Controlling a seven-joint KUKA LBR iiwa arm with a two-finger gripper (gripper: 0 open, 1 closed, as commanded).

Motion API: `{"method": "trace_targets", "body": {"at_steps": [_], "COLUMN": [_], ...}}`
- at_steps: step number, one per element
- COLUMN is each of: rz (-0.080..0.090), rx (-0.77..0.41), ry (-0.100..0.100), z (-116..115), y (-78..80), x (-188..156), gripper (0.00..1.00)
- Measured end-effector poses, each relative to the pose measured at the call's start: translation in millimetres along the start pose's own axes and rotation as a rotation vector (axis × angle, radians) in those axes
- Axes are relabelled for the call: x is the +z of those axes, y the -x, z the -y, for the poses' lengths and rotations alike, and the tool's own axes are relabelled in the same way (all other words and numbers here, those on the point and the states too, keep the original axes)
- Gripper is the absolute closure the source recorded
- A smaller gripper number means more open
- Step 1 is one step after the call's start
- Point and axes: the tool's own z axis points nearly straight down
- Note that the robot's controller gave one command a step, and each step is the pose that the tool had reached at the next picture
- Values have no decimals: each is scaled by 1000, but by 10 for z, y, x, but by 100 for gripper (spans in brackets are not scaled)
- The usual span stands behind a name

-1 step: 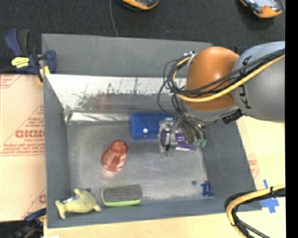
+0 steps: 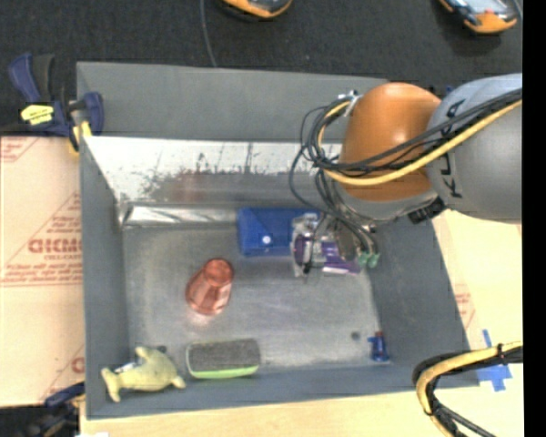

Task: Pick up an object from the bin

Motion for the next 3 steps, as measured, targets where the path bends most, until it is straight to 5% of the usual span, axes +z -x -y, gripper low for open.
{"method": "trace_targets", "body": {"at_steps": [2, 3], "rz": [-4, 7], "rx": [-34, -30], "ry": [1, 0], "z": [149, 301], "y": [2, 129], "x": [-941, -588], "gripper": [0, 0]}}
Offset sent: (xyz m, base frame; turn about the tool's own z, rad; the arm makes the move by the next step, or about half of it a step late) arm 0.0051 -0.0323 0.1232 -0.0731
